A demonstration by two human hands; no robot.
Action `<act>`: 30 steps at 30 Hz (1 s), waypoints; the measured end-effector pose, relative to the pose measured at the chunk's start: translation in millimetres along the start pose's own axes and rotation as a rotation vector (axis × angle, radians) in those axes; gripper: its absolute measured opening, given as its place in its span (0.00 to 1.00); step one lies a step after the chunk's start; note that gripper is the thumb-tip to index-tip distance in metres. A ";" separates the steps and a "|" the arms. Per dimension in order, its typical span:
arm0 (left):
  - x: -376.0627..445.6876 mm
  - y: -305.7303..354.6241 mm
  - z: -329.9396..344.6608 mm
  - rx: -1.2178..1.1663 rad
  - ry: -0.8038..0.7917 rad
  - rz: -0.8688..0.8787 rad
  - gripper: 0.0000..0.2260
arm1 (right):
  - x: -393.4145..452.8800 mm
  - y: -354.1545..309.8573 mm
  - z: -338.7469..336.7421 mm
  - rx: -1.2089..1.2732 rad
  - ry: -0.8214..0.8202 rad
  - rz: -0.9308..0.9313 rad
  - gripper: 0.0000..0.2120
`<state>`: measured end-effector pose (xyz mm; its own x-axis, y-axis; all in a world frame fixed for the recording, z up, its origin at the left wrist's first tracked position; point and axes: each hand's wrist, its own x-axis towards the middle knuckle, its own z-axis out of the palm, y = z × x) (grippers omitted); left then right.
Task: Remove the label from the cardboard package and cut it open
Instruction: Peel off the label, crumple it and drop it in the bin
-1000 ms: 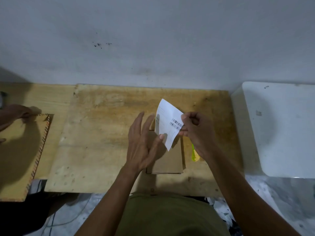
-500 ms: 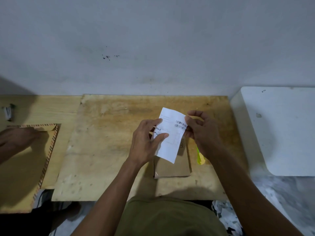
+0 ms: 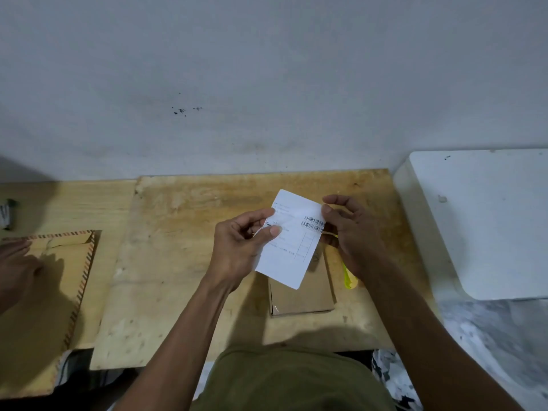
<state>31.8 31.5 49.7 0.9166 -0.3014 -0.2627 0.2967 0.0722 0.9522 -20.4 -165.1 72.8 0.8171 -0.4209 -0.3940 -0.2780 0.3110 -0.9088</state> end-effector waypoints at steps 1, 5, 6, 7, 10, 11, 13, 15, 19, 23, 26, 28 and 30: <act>0.4 0.6 -1.3 -0.004 -0.004 -0.009 0.14 | -0.2 0.8 1.8 -0.033 0.018 -0.018 0.06; 2.2 5.7 -2.7 0.032 0.044 -0.024 0.12 | -1.5 3.9 4.5 -0.587 0.067 -0.394 0.10; 2.5 7.8 -2.2 0.033 0.049 -0.024 0.12 | -1.5 3.3 4.2 -0.726 0.030 -0.538 0.14; 2.9 9.7 -1.5 0.027 0.052 -0.026 0.12 | 0.1 3.1 3.5 -0.824 -0.040 -0.662 0.18; 3.0 15.3 -0.8 0.001 0.047 -0.032 0.12 | 5.3 2.8 5.0 -0.953 -0.218 -0.722 0.21; 3.2 16.5 -1.0 0.001 0.042 -0.032 0.11 | 7.0 2.8 5.3 -0.963 -0.232 -0.707 0.20; 2.9 18.0 -1.6 0.026 0.033 -0.026 0.10 | 11.4 3.6 4.3 -0.949 -0.233 -0.704 0.18; 2.0 18.9 -2.7 0.068 0.021 -0.016 0.09 | 14.1 2.8 4.2 -0.923 -0.244 -0.711 0.14; 2.9 16.9 -6.9 0.236 0.015 0.032 0.06 | 14.3 3.8 3.6 -0.979 -0.232 -0.750 0.10; 6.4 15.6 -10.0 0.505 -0.045 0.200 0.06 | 13.3 -0.8 1.9 -1.003 -0.252 -0.760 0.09; 8.3 23.4 -8.3 0.620 -0.128 0.327 0.07 | 11.7 -6.0 0.5 -0.912 -0.319 -0.725 0.07; 8.5 28.7 -4.0 0.573 -0.109 0.280 0.03 | 10.1 -8.9 -1.3 -0.858 -0.325 -0.731 0.08; 7.0 34.1 1.4 0.403 -0.090 0.129 0.06 | 8.2 -10.9 -2.5 -0.786 -0.284 -0.748 0.09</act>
<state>48.0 30.6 80.6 0.9069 -0.3972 -0.1402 0.0368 -0.2569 0.9657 -12.0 -174.1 79.2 0.9697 -0.0358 0.2417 0.1713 -0.6057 -0.7771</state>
